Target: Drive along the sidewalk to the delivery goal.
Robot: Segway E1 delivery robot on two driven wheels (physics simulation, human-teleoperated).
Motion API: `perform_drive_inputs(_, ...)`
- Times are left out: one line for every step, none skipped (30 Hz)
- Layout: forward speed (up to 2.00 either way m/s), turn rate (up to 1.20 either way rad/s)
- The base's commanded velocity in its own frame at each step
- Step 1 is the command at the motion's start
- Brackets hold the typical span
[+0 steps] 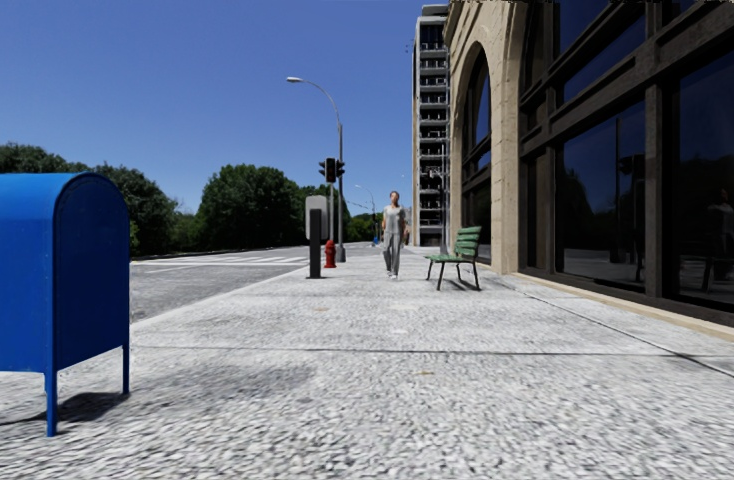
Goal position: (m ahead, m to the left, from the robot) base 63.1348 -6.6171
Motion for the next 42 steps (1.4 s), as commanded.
perform_drive_inputs(2.0,0.39)
perform_drive_inputs(2.0,0.39)
perform_drive_inputs(2.0,0.39)
perform_drive_inputs(2.0,0.39)
perform_drive_inputs(2.0,0.39)
perform_drive_inputs(2.0,0.39)
perform_drive_inputs(2.0,0.39)
perform_drive_inputs(2.0,0.39)
perform_drive_inputs(2.0,0.39)
perform_drive_inputs(2.0,0.39)
perform_drive_inputs(2.0,0.39)
perform_drive_inputs(2.0,0.39)
perform_drive_inputs(2.0,0.39)
perform_drive_inputs(2.0,0.39)
perform_drive_inputs(2.0,0.39)
perform_drive_inputs(2.0,0.39)
perform_drive_inputs(2.0,0.39)
perform_drive_inputs(2.0,0.39)
perform_drive_inputs(2.0,0.39)
perform_drive_inputs(2.0,0.39)
perform_drive_inputs(2.0,0.39)
perform_drive_inputs(2.0,0.39)
perform_drive_inputs(2.0,0.39)
perform_drive_inputs(2.0,0.39)
perform_drive_inputs(2.0,0.38)
perform_drive_inputs(2.0,0.34)
perform_drive_inputs(2.0,0.23)
perform_drive_inputs(2.0,0.23)
perform_drive_inputs(2.0,0.04)
perform_drive_inputs(2.0,0.0)
perform_drive_inputs(2.0,0.0)
perform_drive_inputs(2.0,0.0)
perform_drive_inputs(2.0,0.0)
perform_drive_inputs(2.0,0.0)
perform_drive_inputs(2.0,0.0)
perform_drive_inputs(2.0,0.0)
perform_drive_inputs(2.0,0.0)
perform_drive_inputs(2.0,0.0)
perform_drive_inputs(2.0,0.0)
perform_drive_inputs(2.0,0.0)
perform_drive_inputs(2.0,0.0)
perform_drive_inputs(2.0,0.0)
